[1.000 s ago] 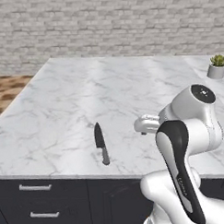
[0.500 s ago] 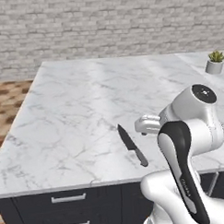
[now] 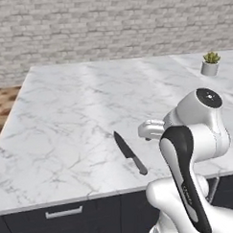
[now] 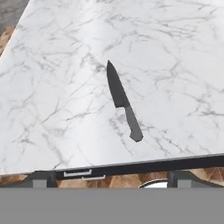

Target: Move the cutting board and knife to the sink. Then move spray from the cabinet to the counter.

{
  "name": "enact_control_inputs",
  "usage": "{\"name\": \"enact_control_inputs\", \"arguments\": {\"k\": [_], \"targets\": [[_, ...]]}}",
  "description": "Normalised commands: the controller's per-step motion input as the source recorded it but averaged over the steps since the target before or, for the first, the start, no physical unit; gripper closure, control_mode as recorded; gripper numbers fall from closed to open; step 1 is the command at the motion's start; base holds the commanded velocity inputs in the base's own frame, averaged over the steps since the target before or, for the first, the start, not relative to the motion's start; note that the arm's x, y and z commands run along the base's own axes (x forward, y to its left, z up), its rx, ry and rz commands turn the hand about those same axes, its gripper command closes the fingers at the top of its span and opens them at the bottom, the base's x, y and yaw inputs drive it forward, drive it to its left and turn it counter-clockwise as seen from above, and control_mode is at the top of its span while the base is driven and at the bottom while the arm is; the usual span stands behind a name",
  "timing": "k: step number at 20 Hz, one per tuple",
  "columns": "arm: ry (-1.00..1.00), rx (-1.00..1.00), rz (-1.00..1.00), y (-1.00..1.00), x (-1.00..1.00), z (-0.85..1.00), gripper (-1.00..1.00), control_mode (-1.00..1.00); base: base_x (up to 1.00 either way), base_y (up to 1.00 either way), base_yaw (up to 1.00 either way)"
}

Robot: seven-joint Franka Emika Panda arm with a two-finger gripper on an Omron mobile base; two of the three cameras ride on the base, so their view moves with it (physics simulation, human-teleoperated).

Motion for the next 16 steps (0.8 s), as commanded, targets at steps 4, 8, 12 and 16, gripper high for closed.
{"name": "enact_control_inputs", "arguments": {"k": [4,8,12,16], "targets": [[0.0,0.0,0.0,0.0,0.0,0.0,-1.0,1.0,0.0,-0.51,-0.22],[0.0,0.0,0.0,0.0,0.0,0.0,-1.0,1.0,-0.04,0.0,0.0],[0.0,0.0,0.0,0.0,0.0,0.0,-1.0,1.0,-0.41,0.01,0.0],[0.0,0.0,0.0,0.0,0.0,0.0,-1.0,1.0,-0.05,0.04,0.0]]}}
